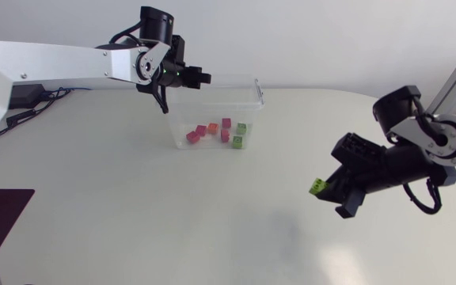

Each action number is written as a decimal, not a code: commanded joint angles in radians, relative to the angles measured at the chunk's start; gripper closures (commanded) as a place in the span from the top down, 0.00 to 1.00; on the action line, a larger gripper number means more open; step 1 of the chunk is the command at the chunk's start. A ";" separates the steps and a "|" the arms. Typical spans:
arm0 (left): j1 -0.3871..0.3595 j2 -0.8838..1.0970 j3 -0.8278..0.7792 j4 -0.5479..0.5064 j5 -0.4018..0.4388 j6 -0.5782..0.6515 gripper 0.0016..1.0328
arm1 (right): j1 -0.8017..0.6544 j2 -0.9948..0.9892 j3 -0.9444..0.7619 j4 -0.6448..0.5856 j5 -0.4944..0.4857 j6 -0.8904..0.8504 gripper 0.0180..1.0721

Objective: Place the duplo bricks in the container

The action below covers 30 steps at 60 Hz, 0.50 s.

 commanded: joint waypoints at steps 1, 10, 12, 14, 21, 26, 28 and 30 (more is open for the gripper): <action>0.016 0.055 0.075 -0.036 -0.013 0.019 0.97 | 0.053 -0.015 0.088 -0.023 0.000 0.083 0.17; 0.029 0.014 0.070 -0.099 -0.013 0.013 0.97 | 0.129 0.011 0.224 -0.010 0.000 0.172 0.17; 0.035 0.001 0.072 -0.123 -0.013 0.013 0.97 | 0.139 0.020 0.247 -0.001 0.000 0.186 0.17; 0.042 -0.014 0.075 -0.161 -0.013 0.011 0.97 | 0.150 0.037 0.278 0.013 0.000 0.204 0.17; 0.062 -0.074 0.105 -0.373 -0.008 0.011 0.97 | 0.181 0.116 0.401 0.069 0.002 0.269 0.17; 0.072 -0.149 0.056 -0.445 -0.007 0.023 0.97 | 0.199 0.174 0.480 0.122 0.005 0.302 0.17; 0.072 -0.175 0.035 -0.461 -0.007 0.023 0.97 | 0.202 0.198 0.505 0.138 0.005 0.312 0.17; 0.073 -0.212 0.004 -0.473 -0.005 0.030 0.97 | 0.207 0.225 0.536 0.158 0.006 0.329 0.17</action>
